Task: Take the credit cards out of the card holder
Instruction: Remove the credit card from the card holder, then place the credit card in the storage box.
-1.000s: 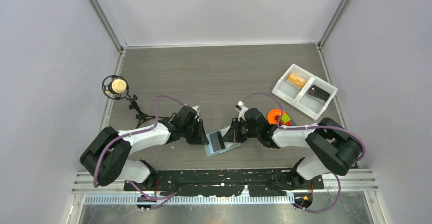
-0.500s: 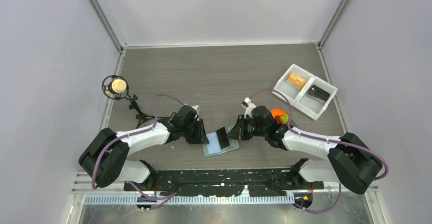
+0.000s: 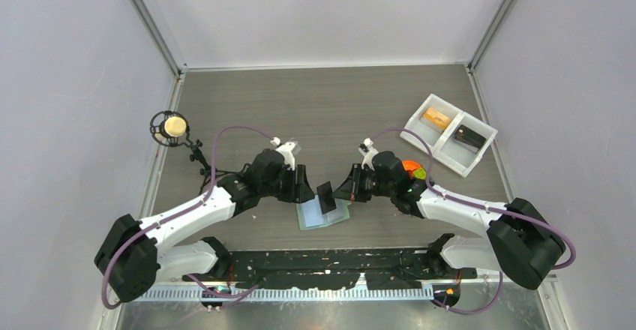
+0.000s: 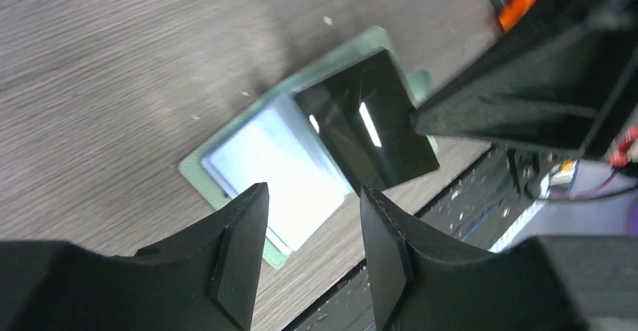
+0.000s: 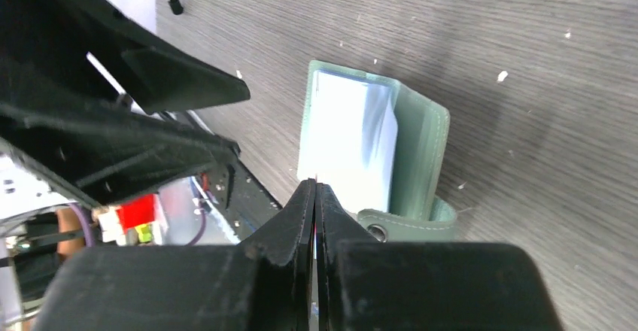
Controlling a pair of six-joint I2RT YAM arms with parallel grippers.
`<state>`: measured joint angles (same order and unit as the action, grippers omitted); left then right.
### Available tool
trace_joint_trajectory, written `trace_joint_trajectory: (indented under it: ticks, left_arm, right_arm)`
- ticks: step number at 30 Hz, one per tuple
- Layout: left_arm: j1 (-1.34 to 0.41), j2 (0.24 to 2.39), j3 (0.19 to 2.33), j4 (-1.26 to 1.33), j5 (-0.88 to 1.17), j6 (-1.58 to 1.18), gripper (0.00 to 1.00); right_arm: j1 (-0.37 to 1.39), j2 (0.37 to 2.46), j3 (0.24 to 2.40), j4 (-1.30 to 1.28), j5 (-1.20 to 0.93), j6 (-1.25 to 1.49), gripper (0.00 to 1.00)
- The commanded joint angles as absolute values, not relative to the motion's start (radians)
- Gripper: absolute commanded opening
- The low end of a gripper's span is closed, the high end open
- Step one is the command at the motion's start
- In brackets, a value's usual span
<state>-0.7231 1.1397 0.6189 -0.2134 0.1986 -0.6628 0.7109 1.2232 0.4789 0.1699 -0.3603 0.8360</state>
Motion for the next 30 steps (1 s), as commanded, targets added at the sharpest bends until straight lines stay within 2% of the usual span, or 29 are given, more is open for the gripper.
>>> trace_joint_trajectory:
  ticks: [1,4,9,24,30]
  left_arm:
    - [-0.859,1.054,0.614,-0.119,0.073,-0.452,0.51]
    - [-0.951,1.011,0.617,-0.11,-0.077,-0.393,0.53]
    - [-0.999,0.983,0.625,-0.109,-0.178,-0.352,0.55]
    - [-1.212,1.155,0.774,-0.24,-0.46,-0.213,0.61]
    - [-1.252,1.195,0.794,-0.242,-0.493,-0.213,0.63]
  right_arm:
    - [0.703,1.178,0.515,0.237,-0.39,0.952,0.05]
    - [0.7,1.178,0.527,0.248,-0.405,1.02,0.05]
    - [0.695,1.182,0.525,0.298,-0.427,1.129,0.05]
    - [0.685,1.236,0.491,0.441,-0.446,1.268,0.05]
    - [0.679,1.241,0.482,0.443,-0.436,1.268,0.05]
